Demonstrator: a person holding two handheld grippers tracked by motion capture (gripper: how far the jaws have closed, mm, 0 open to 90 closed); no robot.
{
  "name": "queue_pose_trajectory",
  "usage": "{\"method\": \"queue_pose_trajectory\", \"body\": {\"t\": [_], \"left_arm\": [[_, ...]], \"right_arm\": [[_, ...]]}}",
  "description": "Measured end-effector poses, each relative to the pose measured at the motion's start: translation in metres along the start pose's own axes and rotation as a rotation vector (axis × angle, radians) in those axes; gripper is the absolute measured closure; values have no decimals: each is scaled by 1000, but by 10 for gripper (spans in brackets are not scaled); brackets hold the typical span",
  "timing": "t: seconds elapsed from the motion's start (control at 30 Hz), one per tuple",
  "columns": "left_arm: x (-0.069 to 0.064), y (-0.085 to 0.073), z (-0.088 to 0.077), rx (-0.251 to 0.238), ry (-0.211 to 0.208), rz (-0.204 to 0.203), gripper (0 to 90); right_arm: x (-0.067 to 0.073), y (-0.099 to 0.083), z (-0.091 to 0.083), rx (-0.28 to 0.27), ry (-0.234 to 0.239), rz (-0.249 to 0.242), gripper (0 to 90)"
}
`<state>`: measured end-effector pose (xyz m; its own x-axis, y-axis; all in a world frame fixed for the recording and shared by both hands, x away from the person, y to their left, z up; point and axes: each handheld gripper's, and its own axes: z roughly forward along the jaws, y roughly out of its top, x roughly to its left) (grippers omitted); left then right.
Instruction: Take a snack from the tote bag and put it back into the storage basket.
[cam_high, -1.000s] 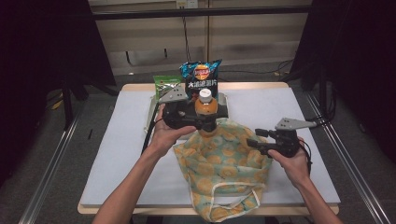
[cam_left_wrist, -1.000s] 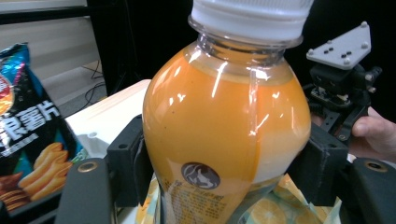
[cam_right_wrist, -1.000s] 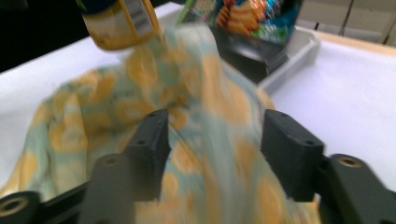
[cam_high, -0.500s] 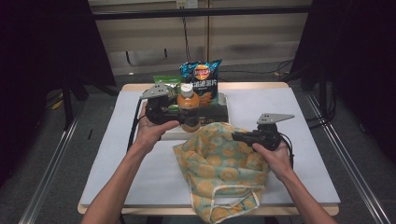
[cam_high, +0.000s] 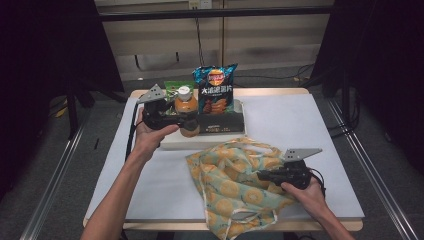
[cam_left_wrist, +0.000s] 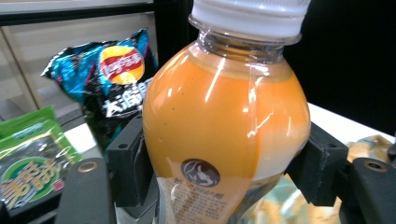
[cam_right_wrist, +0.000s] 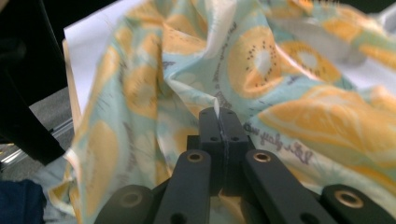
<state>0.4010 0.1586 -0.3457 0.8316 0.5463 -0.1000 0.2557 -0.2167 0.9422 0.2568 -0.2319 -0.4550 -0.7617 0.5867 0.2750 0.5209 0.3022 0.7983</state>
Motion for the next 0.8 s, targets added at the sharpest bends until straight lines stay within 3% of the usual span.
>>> {"method": "queue_pose_trajectory", "body": {"t": [0.37,0.47,0.57,0.6,0.63,0.67,0.8], "left_arm": [[21,-14,4,17,18,-14,312],[30,-18,8,30,18,-13,313],[34,-20,9,37,20,-15,313],[39,-22,9,34,20,-13,313],[39,-22,9,34,20,-13,313],[44,-24,8,44,21,-18,312],[54,-29,7,53,30,-24,313]], "right_arm": [[0,-13,-3,24,4,22,882],[1,-11,-8,-2,3,20,756],[3,-9,-12,-26,3,15,688],[4,-7,-15,-51,-2,11,555],[4,-7,-15,-51,-2,11,555],[4,-6,-19,-70,-5,13,480],[4,-4,-26,-115,-23,20,400]]}}
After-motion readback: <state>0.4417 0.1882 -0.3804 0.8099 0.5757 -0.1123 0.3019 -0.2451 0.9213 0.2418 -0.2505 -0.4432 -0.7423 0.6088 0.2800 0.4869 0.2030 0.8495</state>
